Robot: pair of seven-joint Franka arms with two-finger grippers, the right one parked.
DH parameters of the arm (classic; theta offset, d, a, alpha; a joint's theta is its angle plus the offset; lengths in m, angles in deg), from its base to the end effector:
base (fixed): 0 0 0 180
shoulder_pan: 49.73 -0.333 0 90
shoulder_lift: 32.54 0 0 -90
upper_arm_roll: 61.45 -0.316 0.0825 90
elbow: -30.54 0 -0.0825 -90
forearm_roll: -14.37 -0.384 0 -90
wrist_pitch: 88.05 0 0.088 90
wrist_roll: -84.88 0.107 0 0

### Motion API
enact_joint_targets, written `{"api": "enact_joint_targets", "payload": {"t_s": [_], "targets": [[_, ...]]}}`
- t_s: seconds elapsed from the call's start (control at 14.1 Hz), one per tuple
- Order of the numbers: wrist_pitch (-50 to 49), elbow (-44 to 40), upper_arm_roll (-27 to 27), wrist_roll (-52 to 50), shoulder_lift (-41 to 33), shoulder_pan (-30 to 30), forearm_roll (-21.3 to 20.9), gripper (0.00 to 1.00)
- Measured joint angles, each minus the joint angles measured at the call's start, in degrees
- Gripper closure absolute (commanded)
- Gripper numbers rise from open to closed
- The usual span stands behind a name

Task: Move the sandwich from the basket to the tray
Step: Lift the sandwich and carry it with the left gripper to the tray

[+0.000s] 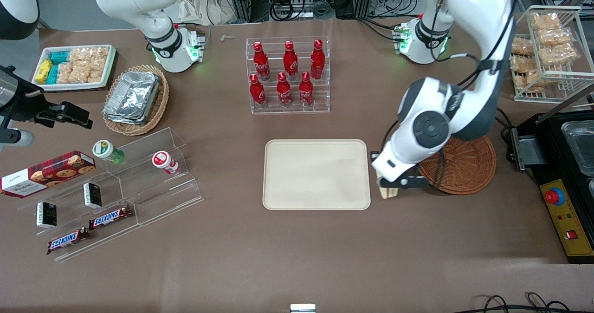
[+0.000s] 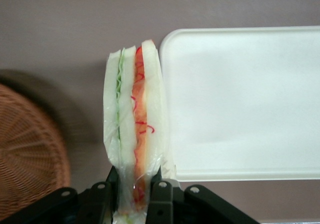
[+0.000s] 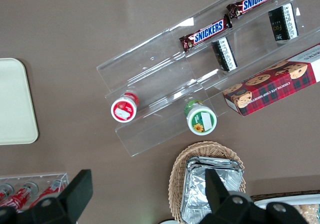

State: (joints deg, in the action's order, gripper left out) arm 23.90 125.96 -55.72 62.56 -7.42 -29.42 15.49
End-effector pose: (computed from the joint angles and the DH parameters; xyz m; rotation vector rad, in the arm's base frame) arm 0.5886 -0.2817 0.3424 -3.1253 0.0782 0.2502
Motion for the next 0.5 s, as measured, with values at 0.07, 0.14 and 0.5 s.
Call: {"api": "enact_joint_targets", "payload": {"t_s": [0.07, 0.14, 0.5], "targets": [[0.07, -1.63, 0.96, 0.00, 2.33, 0.06, 0.00, 0.73], [0.30, -3.21, 1.79, 0.00, 4.62, 0.10, 0.00, 0.73], [3.95, -6.34, 3.78, 0.09, 11.60, 0.14, 0.00, 0.72]]}}
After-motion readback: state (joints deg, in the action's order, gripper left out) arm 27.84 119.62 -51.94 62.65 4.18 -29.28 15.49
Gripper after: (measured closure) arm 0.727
